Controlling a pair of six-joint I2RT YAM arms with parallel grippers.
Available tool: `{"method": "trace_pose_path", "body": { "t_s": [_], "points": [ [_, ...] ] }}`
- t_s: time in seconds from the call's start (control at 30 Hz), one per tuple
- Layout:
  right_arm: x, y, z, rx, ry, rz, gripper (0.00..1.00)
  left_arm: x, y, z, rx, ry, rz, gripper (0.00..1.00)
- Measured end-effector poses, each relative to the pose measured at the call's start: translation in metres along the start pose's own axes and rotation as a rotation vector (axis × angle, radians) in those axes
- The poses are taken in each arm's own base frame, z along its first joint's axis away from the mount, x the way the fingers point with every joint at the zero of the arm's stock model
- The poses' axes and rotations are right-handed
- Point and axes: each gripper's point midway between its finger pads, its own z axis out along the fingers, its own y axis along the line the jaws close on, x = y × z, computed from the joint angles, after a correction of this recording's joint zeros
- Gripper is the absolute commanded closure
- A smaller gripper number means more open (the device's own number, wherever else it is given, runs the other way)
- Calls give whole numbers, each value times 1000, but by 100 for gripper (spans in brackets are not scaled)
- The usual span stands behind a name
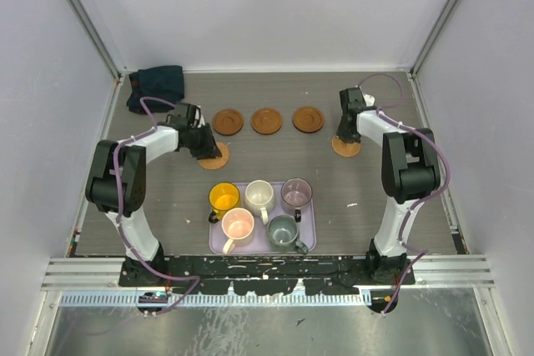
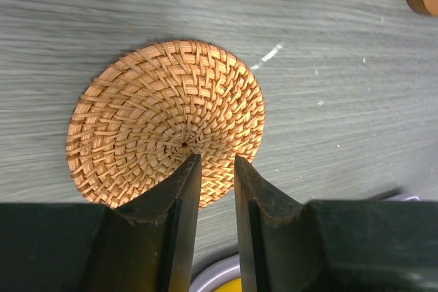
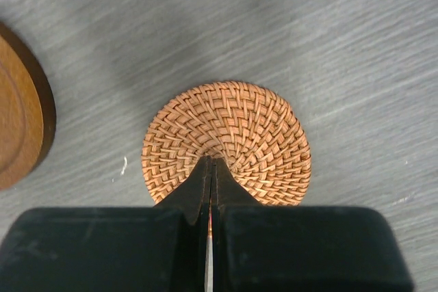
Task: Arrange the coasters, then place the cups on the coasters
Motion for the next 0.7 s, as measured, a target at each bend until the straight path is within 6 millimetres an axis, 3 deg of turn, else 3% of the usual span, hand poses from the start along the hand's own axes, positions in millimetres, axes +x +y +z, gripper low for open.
{"method": "trace_pose_path", "body": {
  "t_s": [0.27,0.57,0.7],
  "points": [
    [-29,-3,17,13,-9,43,99,-36,41,-9,-72,-50,-126,69],
    [-53,-3,30,9,-19,66,99,-111,89,-7,-135,-138,-260,69],
    [-58,0,34,4,-27,54,99,-139,100,-4,-143,-167,-280,68]
  ]
}}
